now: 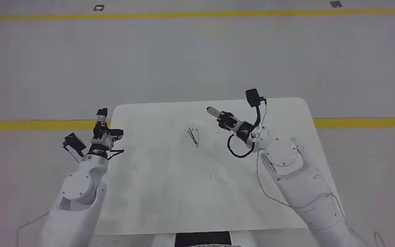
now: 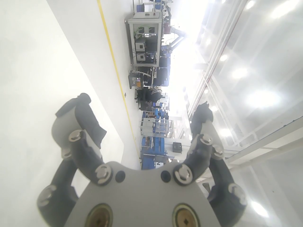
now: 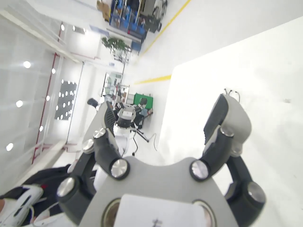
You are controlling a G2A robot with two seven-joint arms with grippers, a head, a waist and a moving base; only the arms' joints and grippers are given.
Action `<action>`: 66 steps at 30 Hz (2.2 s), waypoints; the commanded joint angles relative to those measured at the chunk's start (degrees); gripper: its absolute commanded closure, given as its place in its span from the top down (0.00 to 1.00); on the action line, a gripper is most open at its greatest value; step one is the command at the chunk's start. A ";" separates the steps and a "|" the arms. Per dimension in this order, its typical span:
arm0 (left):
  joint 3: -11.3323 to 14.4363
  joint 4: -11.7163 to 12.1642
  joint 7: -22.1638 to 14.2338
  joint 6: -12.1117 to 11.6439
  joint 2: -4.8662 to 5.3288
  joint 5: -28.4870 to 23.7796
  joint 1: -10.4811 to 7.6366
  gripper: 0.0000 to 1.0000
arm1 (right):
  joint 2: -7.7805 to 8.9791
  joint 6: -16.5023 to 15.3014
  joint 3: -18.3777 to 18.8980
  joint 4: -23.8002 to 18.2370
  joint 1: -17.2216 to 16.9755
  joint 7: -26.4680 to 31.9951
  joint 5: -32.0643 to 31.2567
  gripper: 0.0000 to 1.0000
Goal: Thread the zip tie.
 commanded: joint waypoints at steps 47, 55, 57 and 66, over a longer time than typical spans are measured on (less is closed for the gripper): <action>0.00 0.00 0.00 0.00 0.00 0.00 0.00 1.00 | -12.06 5.91 -34.21 32.40 34.40 17.23 -17.13 1.00; 0.00 0.00 0.00 0.00 0.00 0.00 0.00 1.00 | -14.98 7.24 -37.57 37.85 37.34 24.90 -15.71 1.00; 0.00 0.00 0.00 0.00 0.00 0.00 0.00 1.00 | -16.74 7.98 -38.43 40.48 38.85 24.71 -14.41 1.00; 0.00 0.00 0.00 0.00 0.00 0.00 0.00 1.00 | -21.56 7.03 -41.27 49.62 41.09 24.32 -12.02 1.00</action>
